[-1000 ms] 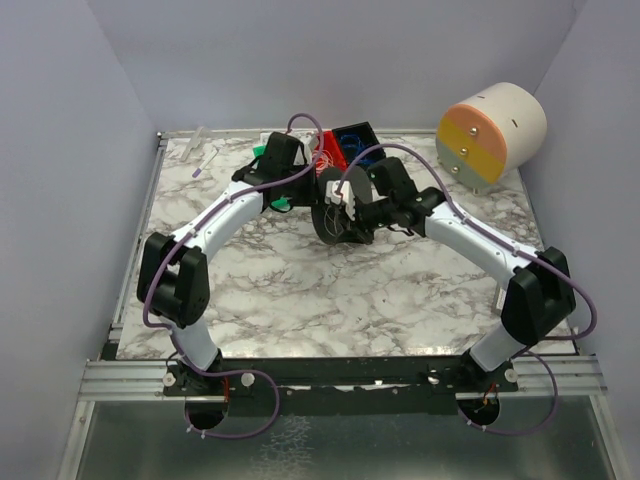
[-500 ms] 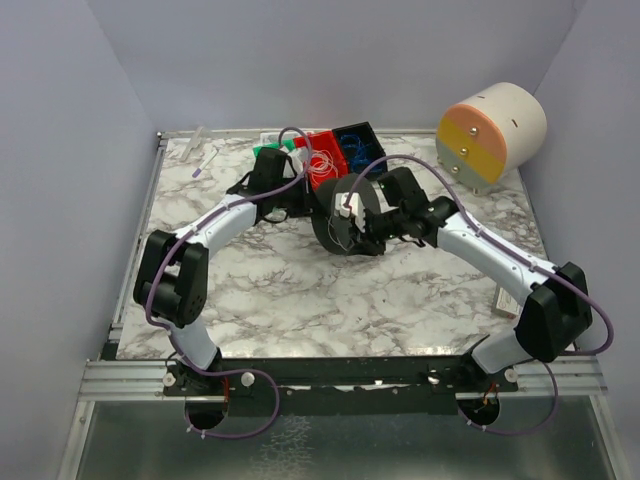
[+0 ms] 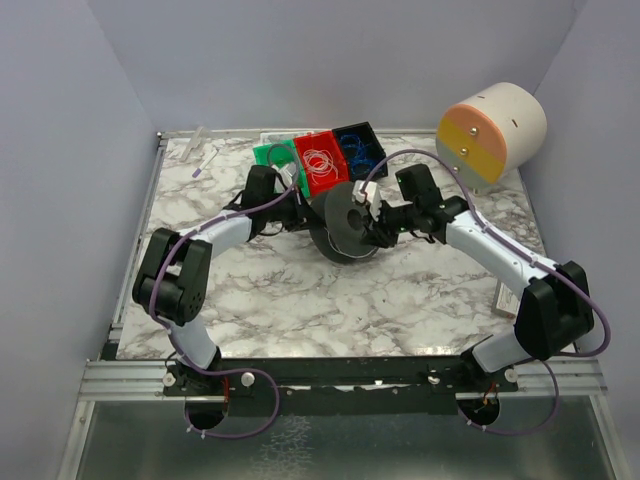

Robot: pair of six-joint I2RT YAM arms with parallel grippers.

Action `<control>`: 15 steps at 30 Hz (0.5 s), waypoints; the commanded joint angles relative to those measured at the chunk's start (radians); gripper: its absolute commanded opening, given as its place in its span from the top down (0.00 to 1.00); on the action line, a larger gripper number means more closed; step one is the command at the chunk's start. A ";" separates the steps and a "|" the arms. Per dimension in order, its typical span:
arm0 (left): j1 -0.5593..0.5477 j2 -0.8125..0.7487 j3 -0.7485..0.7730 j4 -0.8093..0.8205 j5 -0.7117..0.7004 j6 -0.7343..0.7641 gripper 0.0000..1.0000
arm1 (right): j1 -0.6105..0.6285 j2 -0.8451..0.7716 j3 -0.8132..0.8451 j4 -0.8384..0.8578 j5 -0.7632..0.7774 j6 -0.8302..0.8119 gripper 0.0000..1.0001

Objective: Wrap the cables
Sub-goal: Wrap the cable around the cable reel.

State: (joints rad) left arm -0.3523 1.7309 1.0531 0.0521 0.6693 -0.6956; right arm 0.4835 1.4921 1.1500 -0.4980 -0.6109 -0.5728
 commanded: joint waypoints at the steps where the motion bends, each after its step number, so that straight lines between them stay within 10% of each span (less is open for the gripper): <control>1: 0.021 0.017 -0.030 0.141 0.041 -0.076 1.00 | 0.006 -0.010 -0.037 -0.037 -0.018 -0.066 0.77; 15: 0.026 0.058 -0.102 0.216 0.005 -0.128 1.00 | 0.006 -0.018 0.108 -0.285 -0.102 -0.340 0.48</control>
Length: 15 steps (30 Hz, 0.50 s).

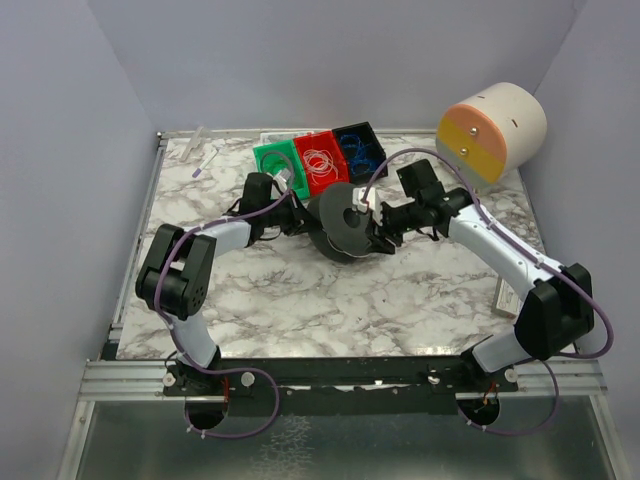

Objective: Wrap the cables
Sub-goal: Wrap the cable around the cable reel.

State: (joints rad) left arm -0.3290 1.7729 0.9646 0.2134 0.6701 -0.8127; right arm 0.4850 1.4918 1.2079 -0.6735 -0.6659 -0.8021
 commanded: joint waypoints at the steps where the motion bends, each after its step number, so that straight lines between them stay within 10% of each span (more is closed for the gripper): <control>1: 0.002 0.015 -0.013 0.055 0.002 -0.010 1.00 | 0.005 -0.013 0.061 -0.120 -0.047 -0.125 0.48; 15: 0.002 0.002 -0.042 0.067 -0.012 -0.006 1.00 | 0.017 0.024 0.113 0.083 0.191 0.076 0.43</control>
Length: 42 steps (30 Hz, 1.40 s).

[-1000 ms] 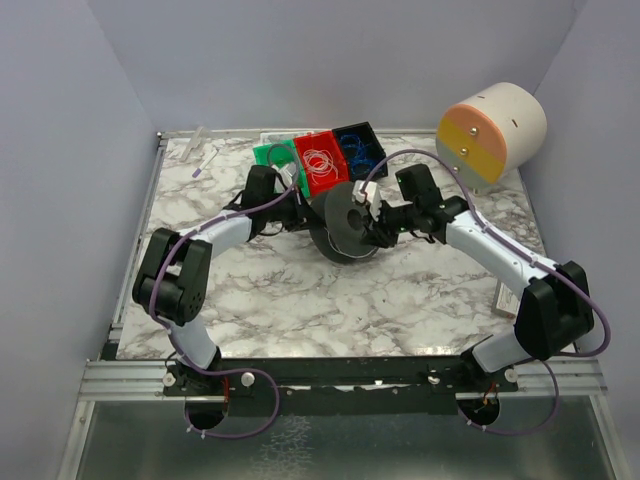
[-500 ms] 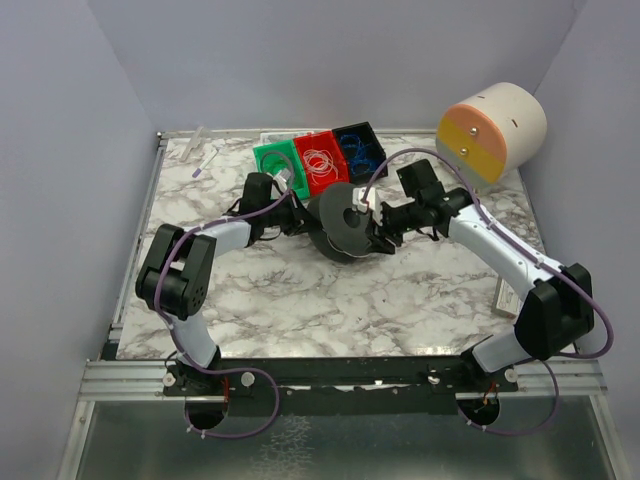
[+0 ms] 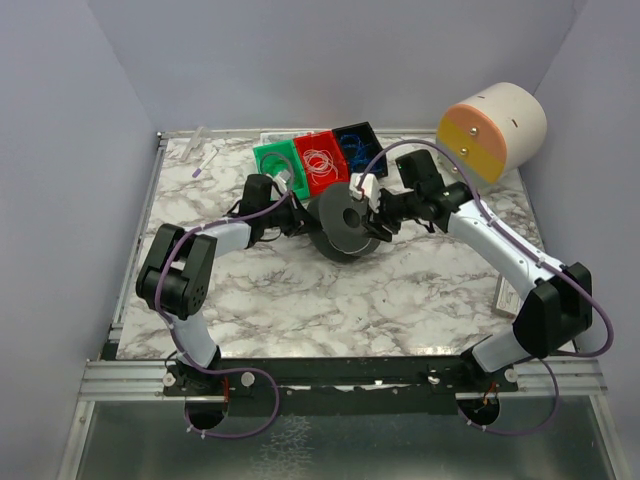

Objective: Wrap the cables
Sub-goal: Wrap the cable around the cable reel.

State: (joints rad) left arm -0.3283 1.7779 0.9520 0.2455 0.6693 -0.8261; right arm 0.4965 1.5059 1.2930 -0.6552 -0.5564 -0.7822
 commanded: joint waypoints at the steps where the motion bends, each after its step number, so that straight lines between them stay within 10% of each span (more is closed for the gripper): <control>1: 0.002 -0.002 -0.035 0.039 -0.014 0.003 1.00 | 0.008 0.014 0.036 0.063 0.091 0.064 0.43; 26: -0.008 -0.056 -0.116 0.064 -0.117 -0.023 1.00 | 0.121 0.050 0.167 -0.138 -0.024 -0.178 0.26; 42: -0.008 -0.095 -0.083 0.014 -0.109 0.074 1.00 | 0.031 0.262 0.470 -0.075 0.120 0.290 0.28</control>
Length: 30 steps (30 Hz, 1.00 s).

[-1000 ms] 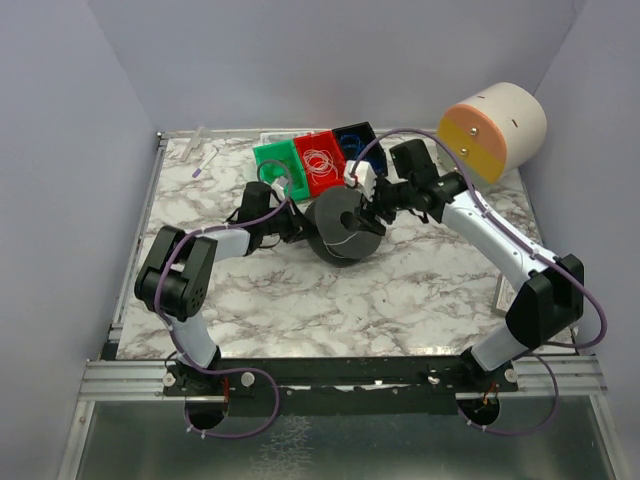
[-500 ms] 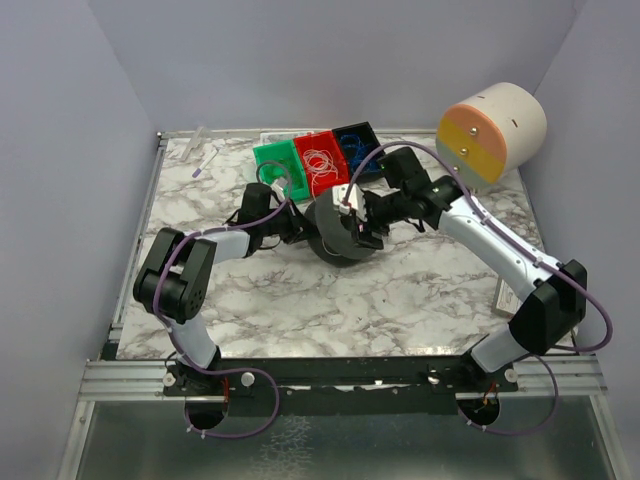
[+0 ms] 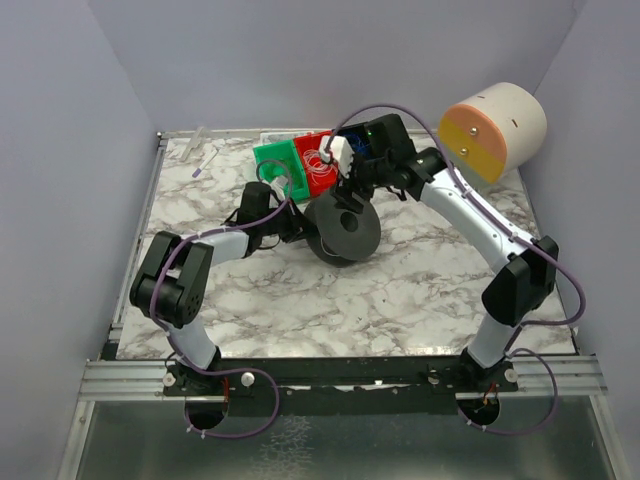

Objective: Wrap the cables
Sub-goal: Wrap the cable around the cable reel.

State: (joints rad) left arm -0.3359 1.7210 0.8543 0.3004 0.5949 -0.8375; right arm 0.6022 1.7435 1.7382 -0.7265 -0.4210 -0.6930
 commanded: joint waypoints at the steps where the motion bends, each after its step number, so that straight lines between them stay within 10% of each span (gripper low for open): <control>1: 0.000 -0.041 0.015 -0.040 -0.027 0.091 1.00 | -0.105 0.017 0.014 -0.007 -0.053 0.229 0.28; 7: 0.000 -0.062 0.046 -0.065 0.024 0.139 1.00 | -0.289 -0.044 -0.164 0.022 -0.198 0.136 0.28; 13: 0.000 -0.058 0.041 -0.059 0.022 0.135 1.00 | -0.317 0.003 -0.260 -0.001 -0.007 -0.033 0.27; 30: 0.000 -0.067 0.032 -0.044 0.031 0.130 1.00 | -0.406 0.381 -0.031 0.082 0.076 0.013 0.29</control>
State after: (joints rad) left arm -0.3359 1.6829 0.8768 0.2497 0.6128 -0.7383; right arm 0.1905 2.0796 1.6611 -0.6930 -0.4114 -0.7063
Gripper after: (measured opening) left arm 0.019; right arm 0.714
